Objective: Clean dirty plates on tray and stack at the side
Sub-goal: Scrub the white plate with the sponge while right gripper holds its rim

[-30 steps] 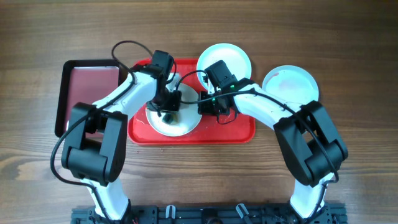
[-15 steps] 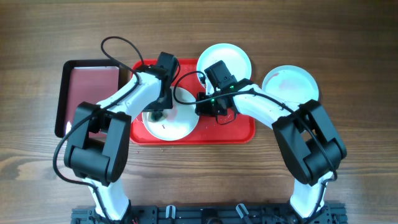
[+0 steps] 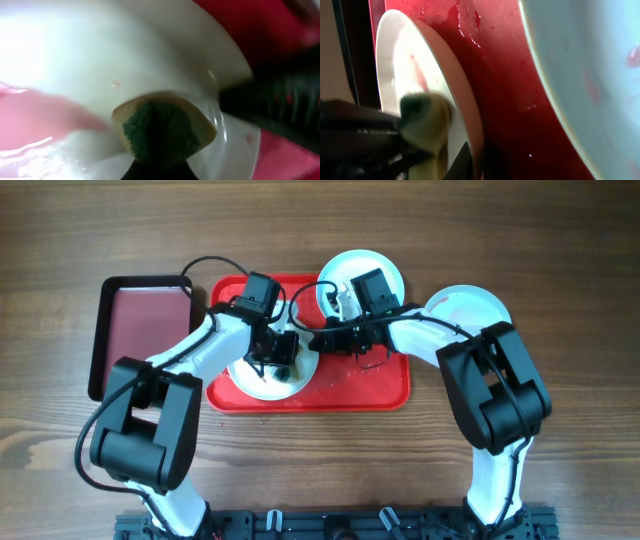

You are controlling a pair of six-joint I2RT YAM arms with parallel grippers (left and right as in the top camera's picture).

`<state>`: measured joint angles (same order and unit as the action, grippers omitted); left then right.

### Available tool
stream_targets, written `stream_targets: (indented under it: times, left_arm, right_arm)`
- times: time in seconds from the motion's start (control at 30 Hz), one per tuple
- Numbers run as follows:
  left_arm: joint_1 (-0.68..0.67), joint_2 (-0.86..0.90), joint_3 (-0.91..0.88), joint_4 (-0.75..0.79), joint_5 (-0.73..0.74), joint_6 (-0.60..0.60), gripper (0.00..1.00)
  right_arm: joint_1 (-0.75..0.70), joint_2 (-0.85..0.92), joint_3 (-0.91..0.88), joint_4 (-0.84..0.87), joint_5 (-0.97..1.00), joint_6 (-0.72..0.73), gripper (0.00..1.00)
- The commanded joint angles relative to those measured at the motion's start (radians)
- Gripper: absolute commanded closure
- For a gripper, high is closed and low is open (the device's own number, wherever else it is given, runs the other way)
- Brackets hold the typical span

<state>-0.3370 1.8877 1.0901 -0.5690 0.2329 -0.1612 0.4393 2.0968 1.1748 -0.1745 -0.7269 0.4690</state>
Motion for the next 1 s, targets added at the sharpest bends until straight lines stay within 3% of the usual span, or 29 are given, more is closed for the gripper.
stream_targets:
  times: [0.0,0.1,0.2,0.3,0.4,0.57,0.67,0.73,0.77,0.9,0.97]
  left_arm:
    - [0.005,0.128,-0.093,-0.016,-0.509,-0.276,0.96]
    - [0.005,0.127,-0.093,-0.071,-0.491,-0.262,0.96]
    - [0.006,0.124,-0.092,-0.198,-0.282,-0.089,0.96]
    - [0.006,0.124,-0.092,-0.233,-0.091,0.174,0.96]
    - [0.006,0.124,-0.093,-0.233,-0.050,0.400,0.96]
    - [0.006,0.124,-0.093,-0.130,-0.051,0.445,0.96]
    - [0.005,0.124,-0.104,-0.055,-0.224,0.327,0.96]
    - [0.005,0.124,-0.106,-0.040,-0.453,0.031,0.96]
    - [0.005,0.124,-0.106,-0.049,-0.498,-0.089,0.96]
    - [0.006,0.124,-0.106,-0.085,-0.503,-0.397,0.96]
    - [0.006,0.124,-0.106,-0.085,-0.443,-0.423,0.96]
  right_arm:
    - [0.025,0.052,0.001,-0.008,-0.079,0.003,0.96]
    - [0.025,0.052,0.001,-0.009,-0.079,0.002,0.96]
    - [0.025,0.052,0.001,-0.008,-0.079,0.003,0.96]
    - [0.025,0.052,0.001,-0.009,-0.080,0.003,0.96]
    - [0.025,0.052,0.001,-0.010,-0.083,0.003,0.96]
    - [0.025,0.052,0.001,-0.010,-0.084,0.003,0.96]
    - [0.025,0.052,0.001,-0.011,-0.084,0.003,0.96]
    - [0.025,0.052,0.001,-0.013,-0.083,0.003,0.96]
    - [0.025,0.052,0.001,-0.013,-0.083,0.002,0.96]
    - [0.025,0.052,0.001,-0.013,-0.084,0.002,0.96]
    - [0.025,0.052,0.001,-0.015,-0.083,0.002,0.96]
